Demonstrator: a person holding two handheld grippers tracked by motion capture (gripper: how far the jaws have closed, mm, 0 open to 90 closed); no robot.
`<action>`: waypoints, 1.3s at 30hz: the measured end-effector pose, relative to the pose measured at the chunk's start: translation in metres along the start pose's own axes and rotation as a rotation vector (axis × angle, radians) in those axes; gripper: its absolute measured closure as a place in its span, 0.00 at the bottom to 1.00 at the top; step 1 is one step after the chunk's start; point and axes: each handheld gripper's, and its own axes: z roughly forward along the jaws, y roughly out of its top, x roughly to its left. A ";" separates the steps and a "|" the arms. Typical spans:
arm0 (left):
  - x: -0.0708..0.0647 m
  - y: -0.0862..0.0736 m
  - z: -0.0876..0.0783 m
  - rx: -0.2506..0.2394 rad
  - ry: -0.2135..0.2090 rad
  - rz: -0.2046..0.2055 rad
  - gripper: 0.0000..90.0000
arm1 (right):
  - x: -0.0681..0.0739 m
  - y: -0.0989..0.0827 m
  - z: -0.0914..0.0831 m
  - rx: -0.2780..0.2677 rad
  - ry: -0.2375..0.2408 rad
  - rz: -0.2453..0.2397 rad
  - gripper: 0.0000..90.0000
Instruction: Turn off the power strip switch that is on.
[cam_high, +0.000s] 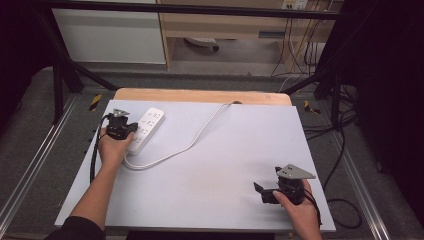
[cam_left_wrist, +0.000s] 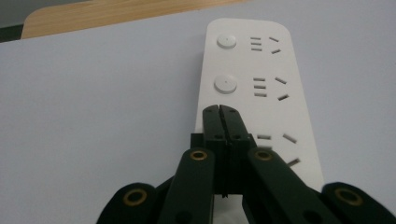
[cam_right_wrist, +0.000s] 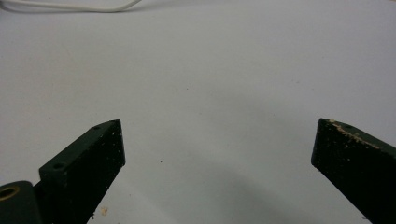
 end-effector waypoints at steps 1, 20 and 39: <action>0.000 0.000 0.000 0.000 -0.001 0.000 1.00 | 0.000 0.000 0.000 0.001 0.000 0.002 0.04; 0.000 -0.001 0.000 -0.004 -0.002 -0.023 1.00 | 0.000 0.000 0.000 0.004 -0.001 -0.005 0.04; -0.003 -0.002 0.001 -0.009 0.015 -0.007 1.00 | 0.000 0.000 0.000 0.007 -0.003 -0.008 0.04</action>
